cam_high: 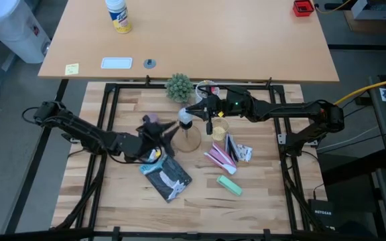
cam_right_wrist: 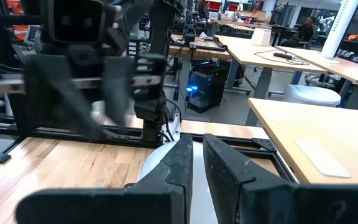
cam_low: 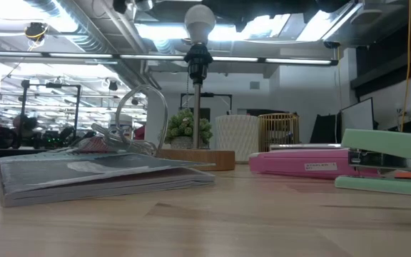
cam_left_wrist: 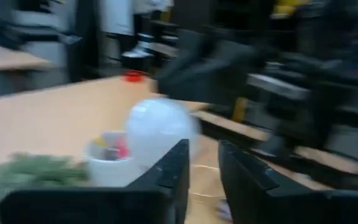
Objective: Screw lightbulb
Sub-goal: Insert the lightbulb into the lamp
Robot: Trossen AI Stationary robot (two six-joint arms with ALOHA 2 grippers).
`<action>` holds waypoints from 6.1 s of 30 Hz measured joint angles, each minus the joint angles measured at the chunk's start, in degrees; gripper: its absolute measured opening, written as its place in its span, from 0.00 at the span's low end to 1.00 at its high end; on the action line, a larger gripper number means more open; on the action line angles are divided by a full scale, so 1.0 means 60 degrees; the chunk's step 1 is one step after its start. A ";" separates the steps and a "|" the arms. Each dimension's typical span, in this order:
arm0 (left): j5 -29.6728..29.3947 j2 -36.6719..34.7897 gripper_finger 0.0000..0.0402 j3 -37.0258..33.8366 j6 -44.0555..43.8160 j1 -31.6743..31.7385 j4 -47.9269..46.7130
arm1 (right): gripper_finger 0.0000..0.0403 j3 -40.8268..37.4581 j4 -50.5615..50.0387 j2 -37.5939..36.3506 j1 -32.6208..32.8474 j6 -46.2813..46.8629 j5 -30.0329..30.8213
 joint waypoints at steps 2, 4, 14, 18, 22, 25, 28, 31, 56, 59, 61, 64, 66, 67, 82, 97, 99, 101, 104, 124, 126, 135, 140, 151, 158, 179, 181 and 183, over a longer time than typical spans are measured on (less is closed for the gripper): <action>0.0559 0.0000 0.11 0.0000 -0.0343 0.0024 -0.0100 | 0.11 0.0000 0.0002 0.0000 0.0000 0.0000 0.0003; 0.0706 0.0000 0.04 0.0000 -0.0622 0.0072 -0.0354 | 0.11 0.0000 0.0002 0.0000 0.0000 0.0000 0.0000; 0.0730 0.0262 0.01 0.0000 -0.1306 0.0664 -0.0781 | 0.11 -0.0004 0.0009 0.0000 0.0004 0.0000 0.0004; 0.0723 0.0277 0.01 0.0000 -0.1271 0.0787 -0.0773 | 0.11 -0.0004 -0.0003 0.0000 0.0004 0.0003 0.0004; 0.0256 0.0277 0.00 0.0000 -0.1131 0.0786 -0.0766 | 0.11 -0.0004 -0.0024 0.0000 0.0004 0.0098 -0.0072; -0.0148 0.0277 0.00 0.0000 -0.1130 0.0738 -0.0763 | 0.11 -0.0004 -0.0037 0.0000 0.0000 0.0276 -0.0312; -0.0365 0.0277 0.00 0.0000 -0.1127 0.0737 -0.0766 | 0.11 -0.0004 -0.0055 0.0000 0.0000 0.0292 -0.0443; -0.0558 0.0277 0.00 0.0000 -0.1119 0.0748 -0.0767 | 0.11 -0.0004 -0.0071 0.0000 0.0000 0.0293 -0.0478; 0.0596 0.0646 0.00 0.0000 -0.1690 0.0705 -0.0637 | 0.11 -0.0004 -0.0053 0.0000 0.0004 0.0263 -0.0240; 0.0621 0.0729 0.00 0.0000 -0.1681 0.0799 -0.0631 | 0.11 -0.0004 -0.0056 0.0000 0.0004 0.0263 -0.0240; 0.0616 0.0726 0.00 0.0000 -0.1675 0.0830 -0.0602 | 0.11 -0.0004 -0.0056 0.0000 0.0004 0.0263 -0.0237; 0.0458 0.0721 0.00 0.0000 -0.1475 0.0799 -0.0406 | 0.11 -0.0004 -0.0057 0.0000 0.0004 0.0261 -0.0233; 0.0364 0.0715 0.00 -0.0004 -0.1249 0.0799 -0.0227 | 0.11 -0.0004 -0.0063 0.0000 0.0003 0.0263 -0.0231; 0.0327 0.0713 0.00 -0.0004 -0.1108 0.0799 -0.0114 | 0.11 -0.0004 -0.0064 0.0000 -0.0004 0.0262 -0.0220; -0.0529 0.0692 0.00 -0.0004 -0.0716 0.0787 0.0112 | 0.11 0.0000 -0.0247 -0.0007 -0.0004 0.0346 -0.0198; -0.1372 0.0688 0.00 -0.0004 -0.0297 0.0933 0.0077 | 0.11 0.0007 -0.0337 -0.0009 -0.0004 0.0567 -0.0493; -0.1638 0.0688 0.00 -0.0004 -0.0145 0.0959 0.0082 | 0.11 0.0007 -0.0337 -0.0007 0.0011 0.0582 -0.0554; -0.1984 0.0688 0.00 -0.0004 0.0021 0.0961 0.0101 | 0.11 0.0007 -0.0340 -0.0007 0.0011 0.0580 -0.0550; -0.2382 0.0646 0.00 -0.0004 0.0159 0.0894 0.0103 | 0.11 0.0007 -0.0340 -0.0007 0.0004 0.0583 -0.0550; 0.0511 0.0378 0.00 0.0000 -0.0205 -0.0057 0.0352 | 0.11 -0.0007 -0.0191 0.0004 0.0004 0.0580 -0.0495; 0.0534 0.0421 0.00 0.0000 -0.0206 0.0030 0.0285 | 0.11 -0.0007 -0.0185 0.0004 0.0004 0.0580 -0.0495; 0.0523 0.0572 0.00 0.0000 -0.0169 0.0516 0.0297 | 0.11 -0.0007 -0.0199 0.0004 0.0004 0.0580 -0.0492; 0.0125 0.0572 0.00 0.0000 -0.0156 0.0581 0.0298 | 0.11 -0.0007 -0.0234 0.0004 0.0004 0.0580 -0.0486; -0.0970 0.0572 0.00 0.0000 0.0168 0.0577 0.0305 | 0.11 -0.0007 -0.0257 0.0004 0.0004 0.0576 -0.0488; -0.1398 0.0572 0.00 0.0000 0.0410 0.0767 0.0309 | 0.11 -0.0007 -0.0260 0.0004 0.0004 0.0579 -0.0492; -0.0340 0.0213 0.00 0.0000 0.1374 -0.0113 0.1268 | 0.11 -0.0004 -0.0264 0.0004 0.0004 0.0576 -0.0492; 0.0359 0.0327 0.00 0.0000 0.1102 -0.0171 0.1229 | 0.11 -0.0004 -0.0262 0.0004 0.0004 0.0576 -0.0492; 0.0767 0.0513 0.00 0.0000 0.0875 -0.0170 0.1226 | 0.11 -0.0004 -0.0260 0.0004 0.0004 0.0576 -0.0492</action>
